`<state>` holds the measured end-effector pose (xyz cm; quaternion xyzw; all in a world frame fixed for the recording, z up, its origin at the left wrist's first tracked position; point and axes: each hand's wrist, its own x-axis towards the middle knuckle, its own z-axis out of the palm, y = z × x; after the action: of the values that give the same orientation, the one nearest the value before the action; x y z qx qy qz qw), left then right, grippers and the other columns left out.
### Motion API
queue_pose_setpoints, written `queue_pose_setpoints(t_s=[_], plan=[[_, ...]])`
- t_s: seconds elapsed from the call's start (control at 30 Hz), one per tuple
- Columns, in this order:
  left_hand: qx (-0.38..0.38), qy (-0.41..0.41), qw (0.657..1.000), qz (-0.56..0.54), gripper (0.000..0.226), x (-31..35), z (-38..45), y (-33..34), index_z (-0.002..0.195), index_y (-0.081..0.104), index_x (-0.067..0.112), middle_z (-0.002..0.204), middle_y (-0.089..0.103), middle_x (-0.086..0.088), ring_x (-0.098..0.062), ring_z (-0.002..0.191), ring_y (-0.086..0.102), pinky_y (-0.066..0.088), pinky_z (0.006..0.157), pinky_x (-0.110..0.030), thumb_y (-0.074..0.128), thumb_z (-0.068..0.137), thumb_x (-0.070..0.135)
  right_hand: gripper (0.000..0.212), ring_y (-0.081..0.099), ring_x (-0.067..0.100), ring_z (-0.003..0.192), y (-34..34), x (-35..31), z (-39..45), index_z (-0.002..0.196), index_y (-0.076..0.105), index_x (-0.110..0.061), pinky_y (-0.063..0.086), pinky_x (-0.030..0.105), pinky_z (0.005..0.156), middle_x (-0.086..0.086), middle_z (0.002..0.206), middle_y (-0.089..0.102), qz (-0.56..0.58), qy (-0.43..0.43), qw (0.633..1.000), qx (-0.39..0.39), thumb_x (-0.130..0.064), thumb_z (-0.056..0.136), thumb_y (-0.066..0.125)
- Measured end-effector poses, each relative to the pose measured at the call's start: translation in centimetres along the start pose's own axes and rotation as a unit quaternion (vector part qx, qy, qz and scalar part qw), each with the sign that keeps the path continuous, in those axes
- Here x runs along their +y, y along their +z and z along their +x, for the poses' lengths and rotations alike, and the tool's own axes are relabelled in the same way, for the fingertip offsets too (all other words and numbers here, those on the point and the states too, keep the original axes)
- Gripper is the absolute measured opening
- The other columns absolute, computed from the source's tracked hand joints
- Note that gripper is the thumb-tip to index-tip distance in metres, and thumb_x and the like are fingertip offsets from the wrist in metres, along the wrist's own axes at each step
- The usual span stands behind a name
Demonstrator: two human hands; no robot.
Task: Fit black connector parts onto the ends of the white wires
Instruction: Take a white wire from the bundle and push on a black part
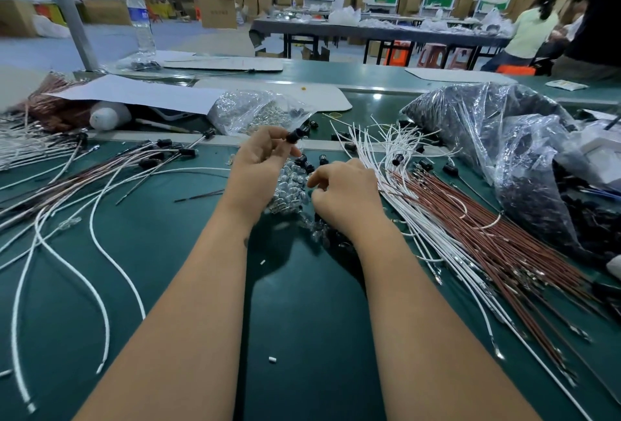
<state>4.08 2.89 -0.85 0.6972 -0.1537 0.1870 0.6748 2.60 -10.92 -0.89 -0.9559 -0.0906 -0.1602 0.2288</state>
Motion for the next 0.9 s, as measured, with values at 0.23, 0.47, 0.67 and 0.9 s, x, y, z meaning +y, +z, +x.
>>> queue_pose_setpoints(t_s=[0.23,0.47,0.67,0.9], plan=[[-0.039,0.023,0.994,-0.104,0.019,0.6,-0.1,-0.2,0.09,0.059,0.018,0.082,0.072,0.012,-0.001,0.088,0.064,0.045,0.081,-0.012,0.053,0.094,0.001,0.026,0.053,0.018,0.099,0.1,-0.3,0.0,0.107,0.066,-0.023,0.038,0.034,0.092,-0.003,0.099,0.062,0.038,-0.017,0.999,0.033,-0.011,0.086,0.056],[-0.053,0.015,0.987,-0.153,0.018,0.9,-0.2,-0.1,0.087,0.06,0.018,0.084,0.073,0.011,-0.001,0.09,0.064,0.045,0.081,-0.01,0.054,0.092,0.001,0.02,0.059,0.005,0.079,-0.3,-0.1,0.4,0.088,0.066,-0.019,0.046,0.01,0.071,0.0,0.091,0.064,0.287,0.047,0.945,0.152,0.0,0.086,0.061],[-0.011,-0.029,0.999,-0.02,0.022,0.2,-0.1,-0.4,0.085,0.059,0.02,0.069,0.056,0.005,-0.005,0.065,0.05,0.04,0.066,-0.012,0.049,0.096,0.004,0.022,0.066,0.004,0.074,-0.5,0.1,0.4,0.086,0.069,-0.024,0.051,0.014,0.068,-0.003,0.082,0.07,0.449,0.072,0.883,0.118,-0.002,0.086,0.067],[-0.036,-0.061,0.992,0.102,0.014,-0.3,-0.5,0.1,0.081,0.057,0.013,0.062,0.042,0.001,-0.007,0.051,0.033,0.028,0.045,-0.015,0.052,0.094,0.014,0.009,0.057,0.008,0.057,-1.0,0.1,0.3,0.088,0.067,-0.011,0.048,0.02,0.057,-0.001,0.069,0.062,0.571,0.118,0.808,0.083,-0.01,0.093,0.06]])
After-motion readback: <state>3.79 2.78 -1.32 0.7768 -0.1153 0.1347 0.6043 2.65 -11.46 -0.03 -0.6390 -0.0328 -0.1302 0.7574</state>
